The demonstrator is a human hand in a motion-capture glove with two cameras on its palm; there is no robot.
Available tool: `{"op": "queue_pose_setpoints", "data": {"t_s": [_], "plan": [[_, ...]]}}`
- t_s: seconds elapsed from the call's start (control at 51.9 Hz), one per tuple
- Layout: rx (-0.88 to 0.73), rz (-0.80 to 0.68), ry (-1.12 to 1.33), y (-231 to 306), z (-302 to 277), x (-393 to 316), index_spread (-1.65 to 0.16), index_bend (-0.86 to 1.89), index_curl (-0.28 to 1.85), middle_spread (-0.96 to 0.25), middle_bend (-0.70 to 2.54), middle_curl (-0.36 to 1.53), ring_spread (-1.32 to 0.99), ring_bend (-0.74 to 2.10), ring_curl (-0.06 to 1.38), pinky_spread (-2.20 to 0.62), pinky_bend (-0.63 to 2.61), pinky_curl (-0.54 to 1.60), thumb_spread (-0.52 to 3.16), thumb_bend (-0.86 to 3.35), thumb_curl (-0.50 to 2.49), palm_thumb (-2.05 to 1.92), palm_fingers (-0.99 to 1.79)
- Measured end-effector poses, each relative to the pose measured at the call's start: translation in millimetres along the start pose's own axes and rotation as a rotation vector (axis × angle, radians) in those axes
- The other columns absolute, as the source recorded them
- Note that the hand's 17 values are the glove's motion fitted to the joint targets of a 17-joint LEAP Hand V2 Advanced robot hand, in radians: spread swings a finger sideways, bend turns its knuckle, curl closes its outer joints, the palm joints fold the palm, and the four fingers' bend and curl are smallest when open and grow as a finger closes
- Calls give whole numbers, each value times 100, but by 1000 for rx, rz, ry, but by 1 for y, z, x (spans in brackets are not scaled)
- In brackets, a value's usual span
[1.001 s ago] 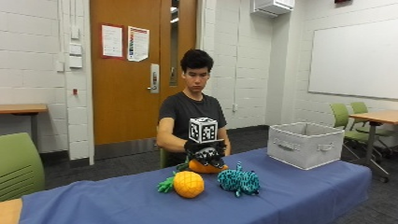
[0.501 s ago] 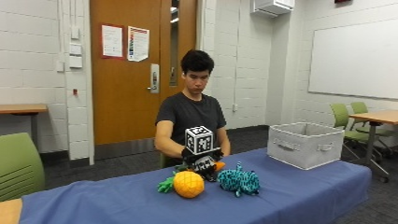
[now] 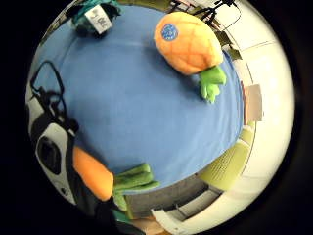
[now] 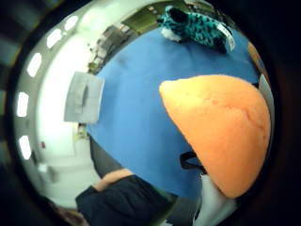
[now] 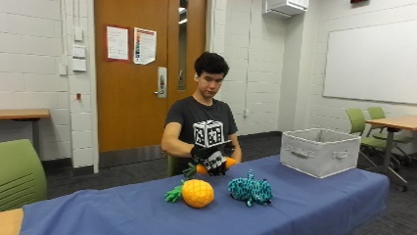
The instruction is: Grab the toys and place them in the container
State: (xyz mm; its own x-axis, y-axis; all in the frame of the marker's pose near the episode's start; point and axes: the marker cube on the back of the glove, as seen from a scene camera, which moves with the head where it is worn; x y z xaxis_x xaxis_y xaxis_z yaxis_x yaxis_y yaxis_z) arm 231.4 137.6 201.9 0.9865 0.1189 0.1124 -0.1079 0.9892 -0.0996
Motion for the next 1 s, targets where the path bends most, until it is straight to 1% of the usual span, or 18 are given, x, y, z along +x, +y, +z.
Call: {"op": "queue_pose_setpoints", "data": {"t_s": [0.039, 0.135, 0.154, 0.173, 0.289, 0.424, 0.597, 0.732, 0.866, 0.943, 1.001], "plan": [[-10, 5, 9, -5, -5, 0, -29, 15, 51, -26, 43, 47, -44, 78, 38, -39, 63, 37, 139, 24, 40, 51, 128], [-4, 15, 19, -24, -23, -2, -30, 14, 50, -31, 61, 54, -43, 94, 44, -43, 61, 37, 129, 21, 45, 53, 134], [2, 17, 20, -27, -27, -3, -30, 15, 50, -32, 63, 54, -43, 96, 44, -44, 61, 37, 128, 21, 46, 53, 133], [6, 20, 20, -31, -32, -4, -30, 19, 52, -32, 68, 56, -42, 100, 45, -45, 59, 36, 125, 19, 46, 52, 139], [21, 15, 28, -55, -69, -24, -31, 27, 57, -33, 83, 61, -40, 108, 49, -48, 61, 37, 116, 16, 51, 54, 141], [78, -38, 46, -83, -117, -69, -31, 37, 63, -33, 94, 65, -38, 114, 50, -49, 66, 39, 108, 14, 57, 58, 136], [169, -140, 34, -114, -179, -155, -32, 44, 71, -32, 100, 67, -37, 120, 52, -49, 71, 40, 99, 12, 65, 60, 131], [204, -242, 72, -121, -208, -243, -32, 47, 76, -32, 103, 68, -36, 123, 52, -49, 74, 41, 96, 10, 69, 61, 128], [181, -423, 13, -121, -215, -345, -32, 48, 80, -32, 106, 68, -36, 125, 52, -49, 75, 41, 94, 9, 74, 61, 126], [175, -608, 14, -118, -211, -392, -32, 48, 82, -31, 107, 68, -36, 126, 51, -49, 76, 41, 94, 8, 76, 61, 126], [173, -625, 48, -122, -205, -424, -32, 48, 83, -31, 107, 68, -36, 126, 51, -49, 76, 41, 94, 7, 77, 61, 125]]}}
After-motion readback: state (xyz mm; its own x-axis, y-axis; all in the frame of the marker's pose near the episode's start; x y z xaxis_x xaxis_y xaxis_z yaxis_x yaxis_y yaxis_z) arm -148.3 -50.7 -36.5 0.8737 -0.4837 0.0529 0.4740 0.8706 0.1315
